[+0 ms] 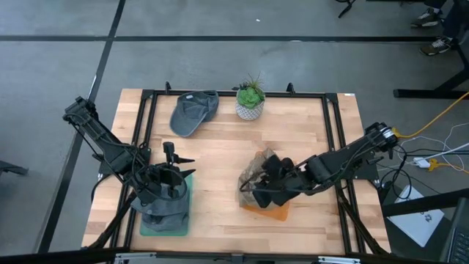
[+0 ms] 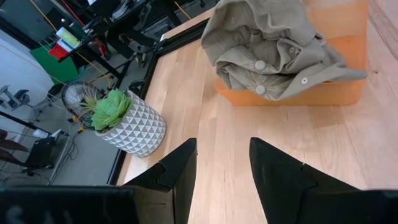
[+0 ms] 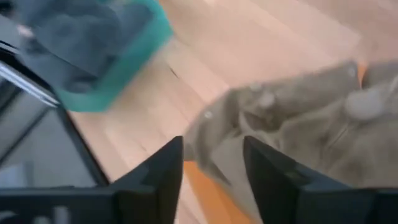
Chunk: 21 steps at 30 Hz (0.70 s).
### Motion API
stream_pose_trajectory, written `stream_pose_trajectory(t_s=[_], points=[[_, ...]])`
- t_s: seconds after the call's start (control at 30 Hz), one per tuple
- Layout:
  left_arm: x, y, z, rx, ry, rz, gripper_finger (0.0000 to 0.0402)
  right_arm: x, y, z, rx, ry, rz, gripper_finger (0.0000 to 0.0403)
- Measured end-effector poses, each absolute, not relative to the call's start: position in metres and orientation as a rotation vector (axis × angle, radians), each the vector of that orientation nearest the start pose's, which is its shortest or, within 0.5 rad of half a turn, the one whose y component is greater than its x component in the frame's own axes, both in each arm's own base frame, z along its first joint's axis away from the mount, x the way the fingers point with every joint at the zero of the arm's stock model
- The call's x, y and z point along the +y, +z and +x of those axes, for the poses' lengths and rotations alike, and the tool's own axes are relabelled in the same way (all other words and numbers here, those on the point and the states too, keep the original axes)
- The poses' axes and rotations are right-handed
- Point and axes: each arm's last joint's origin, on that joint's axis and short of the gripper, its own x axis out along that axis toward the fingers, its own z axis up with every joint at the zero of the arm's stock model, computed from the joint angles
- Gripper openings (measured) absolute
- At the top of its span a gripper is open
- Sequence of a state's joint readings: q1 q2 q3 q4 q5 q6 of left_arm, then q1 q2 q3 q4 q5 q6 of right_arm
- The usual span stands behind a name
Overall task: Pick & Place hat
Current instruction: Put the brown cap into the orange bin
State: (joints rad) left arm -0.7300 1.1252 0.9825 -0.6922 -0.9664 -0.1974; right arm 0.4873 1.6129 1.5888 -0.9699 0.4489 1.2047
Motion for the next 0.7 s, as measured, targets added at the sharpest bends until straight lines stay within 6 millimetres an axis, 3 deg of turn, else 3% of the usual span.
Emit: stream_pose_trajectory(t_s=[0.37, 0.7], points=[[-0.125, 0.304, 0.175, 0.524, 0.275, 0.434, 0.0143, 0.157, 0.271, 0.319, 0.943, -0.552, 0.606, 0.0012], [-0.125, 0.304, 0.175, 0.522, 0.278, 0.421, 0.0143, 0.175, 0.231, 0.344, 1.074, -0.396, 0.586, 0.0017]])
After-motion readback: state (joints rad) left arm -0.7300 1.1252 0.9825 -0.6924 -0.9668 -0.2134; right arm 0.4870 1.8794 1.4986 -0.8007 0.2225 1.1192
